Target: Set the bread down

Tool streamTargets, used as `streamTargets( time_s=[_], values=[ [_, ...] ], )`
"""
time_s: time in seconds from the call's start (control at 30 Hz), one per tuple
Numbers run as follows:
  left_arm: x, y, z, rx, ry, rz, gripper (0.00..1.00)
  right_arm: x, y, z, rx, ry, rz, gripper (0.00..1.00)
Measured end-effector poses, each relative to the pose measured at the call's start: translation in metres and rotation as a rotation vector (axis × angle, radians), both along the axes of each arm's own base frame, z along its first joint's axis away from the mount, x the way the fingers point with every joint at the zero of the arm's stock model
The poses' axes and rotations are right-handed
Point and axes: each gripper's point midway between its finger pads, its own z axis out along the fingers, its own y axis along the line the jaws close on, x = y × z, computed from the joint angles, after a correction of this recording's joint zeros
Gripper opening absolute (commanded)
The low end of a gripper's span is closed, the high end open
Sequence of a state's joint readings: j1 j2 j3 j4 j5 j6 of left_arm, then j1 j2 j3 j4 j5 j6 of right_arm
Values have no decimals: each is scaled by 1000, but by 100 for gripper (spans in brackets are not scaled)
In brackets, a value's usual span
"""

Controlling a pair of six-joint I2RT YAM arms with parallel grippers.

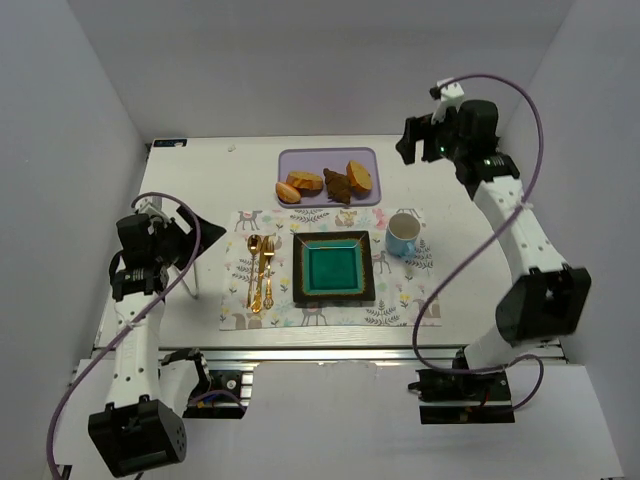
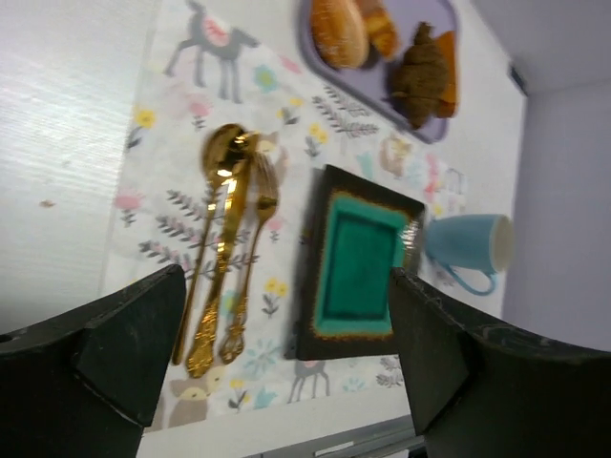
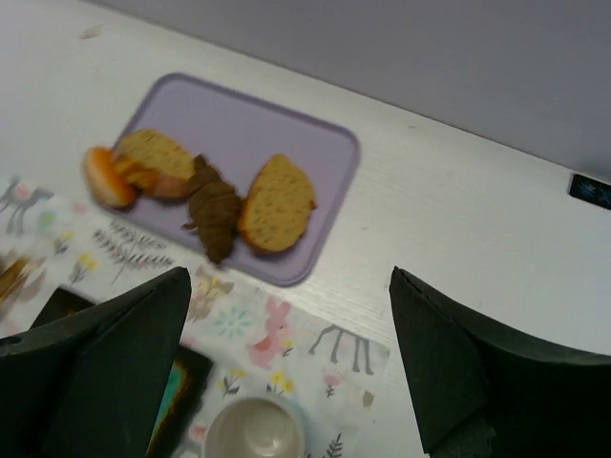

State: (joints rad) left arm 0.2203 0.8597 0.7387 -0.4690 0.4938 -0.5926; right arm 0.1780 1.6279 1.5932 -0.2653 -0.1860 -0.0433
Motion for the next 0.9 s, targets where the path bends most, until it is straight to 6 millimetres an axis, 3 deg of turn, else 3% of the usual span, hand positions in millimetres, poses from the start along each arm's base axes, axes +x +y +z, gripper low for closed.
streamTargets(
  time_s=[0.07, 0.1, 0.13, 0.17, 0.2, 0.23, 0.27, 0.33, 0.4, 0.53, 0.8, 0.9],
  values=[
    [2, 9, -8, 36, 50, 31, 83, -29, 9, 1, -11, -34, 108, 87],
    [2, 14, -12, 56, 73, 47, 52, -44, 14, -4, -46, -54, 196, 72],
    [2, 18, -17, 76, 100, 64, 35, -58, 20, -11, -75, -66, 283, 57],
    [1, 23, -22, 103, 124, 78, 20, -69, 25, -18, -96, -75, 356, 36],
    [0, 28, -25, 121, 147, 93, 4, -79, 30, -25, -108, -80, 427, 4],
    [-1, 34, -30, 153, 175, 110, 3, -88, 37, -33, -102, -74, 497, 0],
    [-3, 39, -34, 172, 198, 124, 5, -95, 42, -37, -94, -69, 546, 0],
    [-6, 51, -43, 231, 253, 156, 41, -106, 50, -44, -64, -48, 619, 40],
    [-11, 61, -54, 272, 321, 186, 72, -114, 57, -46, -41, -42, 680, 69],
    [-16, 77, -74, 339, 448, 211, 88, -123, 64, -50, -8, -18, 743, 78],
    [-7, 101, -109, 462, 660, 155, 90, -129, 67, -62, 43, 40, 740, 81],
    [-6, 105, -133, 491, 743, 102, 90, -131, 67, -66, 55, 62, 734, 81]
  ],
)
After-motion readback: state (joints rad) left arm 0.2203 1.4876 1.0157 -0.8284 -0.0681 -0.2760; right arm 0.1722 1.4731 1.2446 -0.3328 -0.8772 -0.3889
